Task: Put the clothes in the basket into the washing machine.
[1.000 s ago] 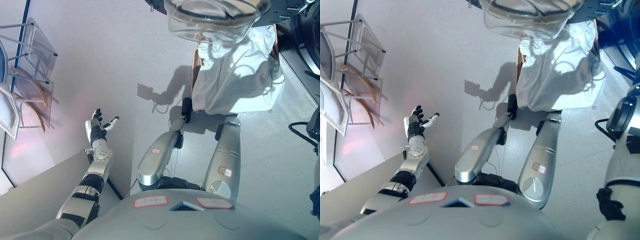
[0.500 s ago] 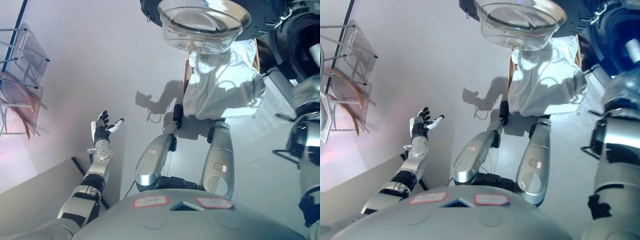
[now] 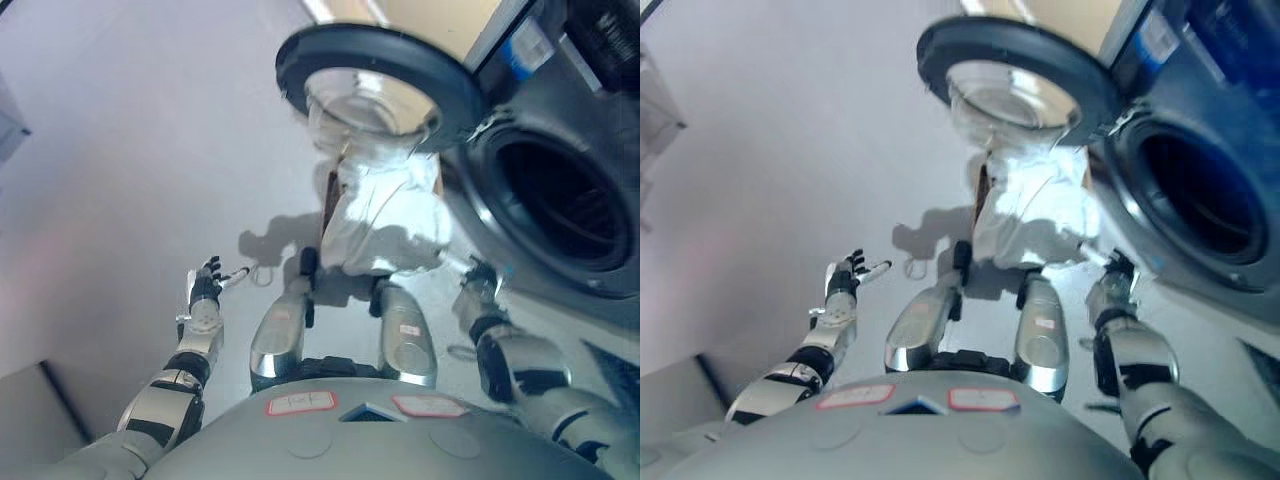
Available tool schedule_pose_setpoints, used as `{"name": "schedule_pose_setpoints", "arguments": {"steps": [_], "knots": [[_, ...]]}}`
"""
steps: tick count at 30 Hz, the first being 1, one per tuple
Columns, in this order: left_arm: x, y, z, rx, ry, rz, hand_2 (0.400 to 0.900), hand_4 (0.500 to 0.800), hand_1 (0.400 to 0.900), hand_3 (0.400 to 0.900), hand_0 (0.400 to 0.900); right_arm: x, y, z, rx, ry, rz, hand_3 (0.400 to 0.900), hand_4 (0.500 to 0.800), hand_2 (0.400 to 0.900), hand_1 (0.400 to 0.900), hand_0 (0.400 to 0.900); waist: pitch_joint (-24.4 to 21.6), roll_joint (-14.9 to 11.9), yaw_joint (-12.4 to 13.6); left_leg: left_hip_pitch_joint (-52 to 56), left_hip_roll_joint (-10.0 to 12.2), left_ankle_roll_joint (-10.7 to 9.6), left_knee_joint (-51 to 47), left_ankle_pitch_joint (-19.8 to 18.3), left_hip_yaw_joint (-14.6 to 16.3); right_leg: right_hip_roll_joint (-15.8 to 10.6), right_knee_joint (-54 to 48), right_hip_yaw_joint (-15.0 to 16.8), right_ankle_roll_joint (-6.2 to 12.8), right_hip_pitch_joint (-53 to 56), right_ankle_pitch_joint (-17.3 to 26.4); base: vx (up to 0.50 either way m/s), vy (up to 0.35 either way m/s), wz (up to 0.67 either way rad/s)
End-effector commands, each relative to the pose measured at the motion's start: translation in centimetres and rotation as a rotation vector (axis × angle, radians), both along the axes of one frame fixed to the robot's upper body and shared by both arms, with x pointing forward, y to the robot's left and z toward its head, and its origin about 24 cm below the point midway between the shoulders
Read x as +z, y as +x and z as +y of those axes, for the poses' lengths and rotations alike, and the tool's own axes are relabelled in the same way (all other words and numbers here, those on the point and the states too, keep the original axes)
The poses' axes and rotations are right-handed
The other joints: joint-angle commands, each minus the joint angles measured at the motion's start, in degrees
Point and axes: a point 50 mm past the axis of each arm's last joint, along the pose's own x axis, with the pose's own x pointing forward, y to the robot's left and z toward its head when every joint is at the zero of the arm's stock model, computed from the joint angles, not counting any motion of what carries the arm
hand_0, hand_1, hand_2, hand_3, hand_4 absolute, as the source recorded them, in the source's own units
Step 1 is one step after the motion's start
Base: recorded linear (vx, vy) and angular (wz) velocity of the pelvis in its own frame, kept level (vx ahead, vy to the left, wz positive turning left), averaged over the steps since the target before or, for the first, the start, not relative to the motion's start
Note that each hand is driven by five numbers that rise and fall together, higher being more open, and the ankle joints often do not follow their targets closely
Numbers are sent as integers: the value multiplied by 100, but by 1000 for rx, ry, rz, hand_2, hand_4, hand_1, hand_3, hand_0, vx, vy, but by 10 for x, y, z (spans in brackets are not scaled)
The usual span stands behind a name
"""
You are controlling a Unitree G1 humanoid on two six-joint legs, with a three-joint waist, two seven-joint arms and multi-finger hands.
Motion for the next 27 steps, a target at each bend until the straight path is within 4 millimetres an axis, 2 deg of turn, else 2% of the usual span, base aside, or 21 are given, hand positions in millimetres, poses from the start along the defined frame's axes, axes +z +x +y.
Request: {"name": "schedule_pose_setpoints", "arguments": {"steps": [1, 7, 10, 15, 27], "knots": [[-7, -16, 9, -69, 18, 106, 900, 800, 900, 900, 900, -17, -34, 11, 179, 6, 134, 900, 800, 900, 900, 900, -455, -301, -102, 115, -257, -67, -169, 10, -11, -104, -894, 60, 437, 602, 752, 96, 83, -15], [-16, -41, 12, -142, 36, 230, 900, 800, 900, 900, 900, -37, -88, 38, 300, 104, 295, 900, 800, 900, 900, 900, -833, -648, -208, 732, -227, 38, -294, -185, 97, -64, -893, 130, 482, 1111, 662, 106, 48, -14], [-18, -51, 17, -155, 48, 275, 900, 800, 900, 900, 900, -41, -105, 45, 289, 151, 326, 900, 800, 900, 900, 900, -1014, -731, -232, 997, -228, 81, -309, -304, 149, -61, -893, 206, 506, 1327, 603, 103, 52, -17], [-23, -66, 15, -178, 44, 341, 900, 800, 900, 900, 900, -42, -107, 48, 299, 168, 334, 900, 800, 900, 900, 900, -1183, -745, -251, 1357, -269, 179, -270, -503, 293, -80, -830, 391, 527, 1586, 517, 72, 61, -23], [-24, -68, 10, -216, 42, 340, 900, 800, 900, 900, 900, -43, -110, 49, 314, 175, 335, 900, 800, 900, 900, 900, -1308, -688, -278, 1638, -266, 193, -340, -560, 339, -99, -945, 476, 553, 1854, 493, 15, 13, -3]]}}
